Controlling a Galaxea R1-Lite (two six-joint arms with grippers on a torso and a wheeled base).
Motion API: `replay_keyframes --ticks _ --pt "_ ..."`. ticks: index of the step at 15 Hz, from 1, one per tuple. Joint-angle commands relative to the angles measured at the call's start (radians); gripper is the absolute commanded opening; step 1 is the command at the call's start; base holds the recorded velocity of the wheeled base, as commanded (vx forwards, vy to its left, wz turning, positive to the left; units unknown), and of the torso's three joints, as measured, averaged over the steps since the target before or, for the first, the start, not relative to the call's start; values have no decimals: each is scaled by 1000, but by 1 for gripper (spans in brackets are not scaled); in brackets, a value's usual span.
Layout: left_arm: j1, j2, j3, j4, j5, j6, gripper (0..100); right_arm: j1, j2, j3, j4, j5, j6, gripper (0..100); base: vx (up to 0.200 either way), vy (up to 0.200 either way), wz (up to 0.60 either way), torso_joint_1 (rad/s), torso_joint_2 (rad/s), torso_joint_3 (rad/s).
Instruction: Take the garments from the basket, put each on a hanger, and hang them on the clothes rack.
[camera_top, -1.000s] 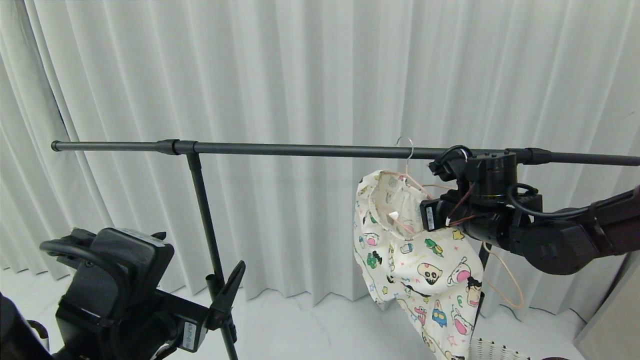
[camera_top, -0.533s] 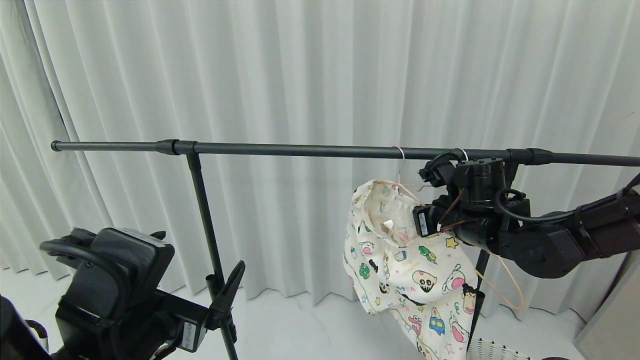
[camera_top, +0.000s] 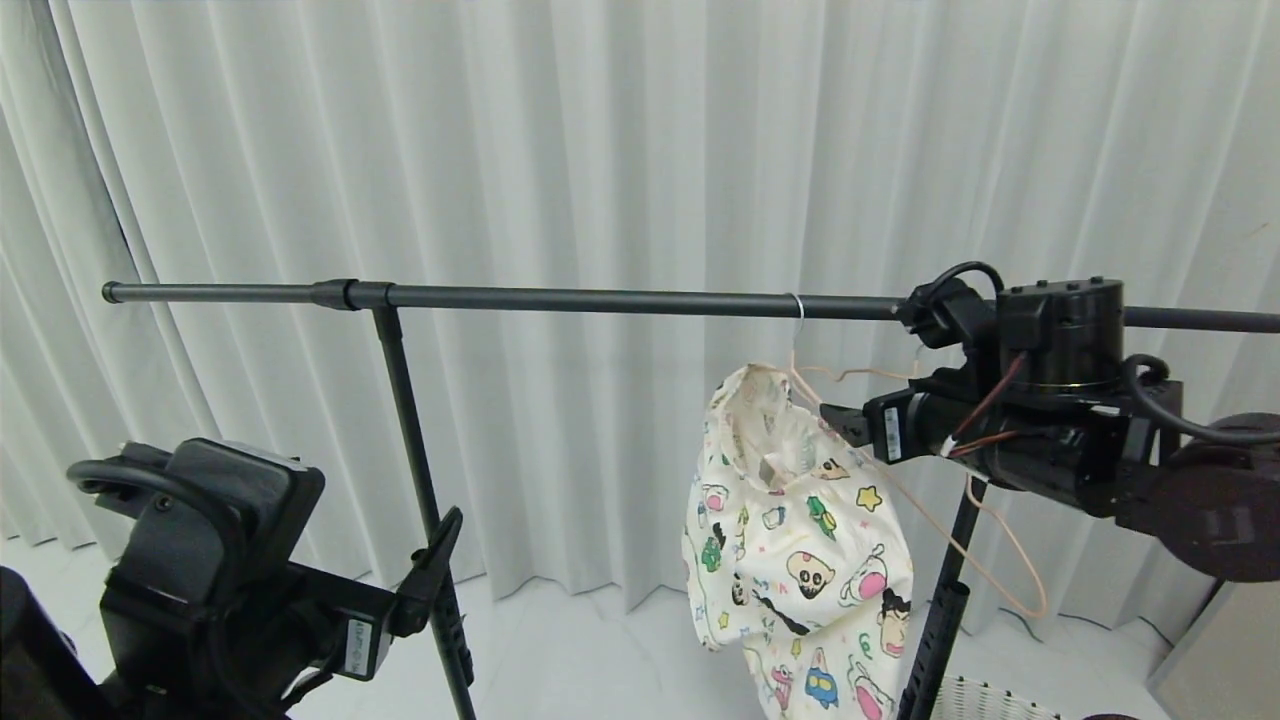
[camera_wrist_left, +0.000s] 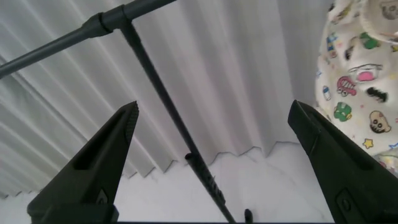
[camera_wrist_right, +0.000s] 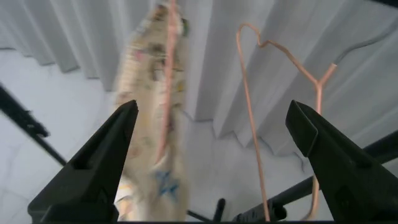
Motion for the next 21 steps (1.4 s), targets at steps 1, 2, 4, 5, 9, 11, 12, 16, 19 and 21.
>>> replay_keyframes --ticks 1,2,4,5,9,11,12,16,19,21 --pt "39 -12 3 0 2 -1 100 14 -128 44 -1 37 20 100 0 0 0 0 0 0" --pt "70 -19 18 0 2 -2 100 13 -159 52 2 35 22 100 0 0 0 0 0 0" --pt "174 -64 113 0 0 -2 100 -44 -245 101 52 31 -26 100 0 0 0 0 0 0" --pt "211 -107 175 0 -2 -2 100 -111 -315 128 134 29 -89 100 0 0 0 0 0 0" --pt "304 -300 270 176 -2 -4 100 -383 -579 254 438 28 -213 100 0 0 0 0 0 0" --pt "415 -458 270 480 -3 -12 100 -495 -713 397 476 28 -302 100 0 0 0 0 0 0" --pt "441 -556 270 618 -5 -18 100 -532 -768 470 476 28 -330 100 -200 0 0 2 -2 2" --pt "496 -746 251 805 -26 -50 100 -564 -961 696 480 29 -348 100 -200 0 0 3 2 4" --pt "568 -676 251 807 -54 -114 100 -567 -1107 860 483 25 -406 100 -200 0 0 -4 2 4" --pt "568 -674 251 808 -81 -116 100 -572 -1132 880 483 14 -409 100 -100 0 0 1 1 4"
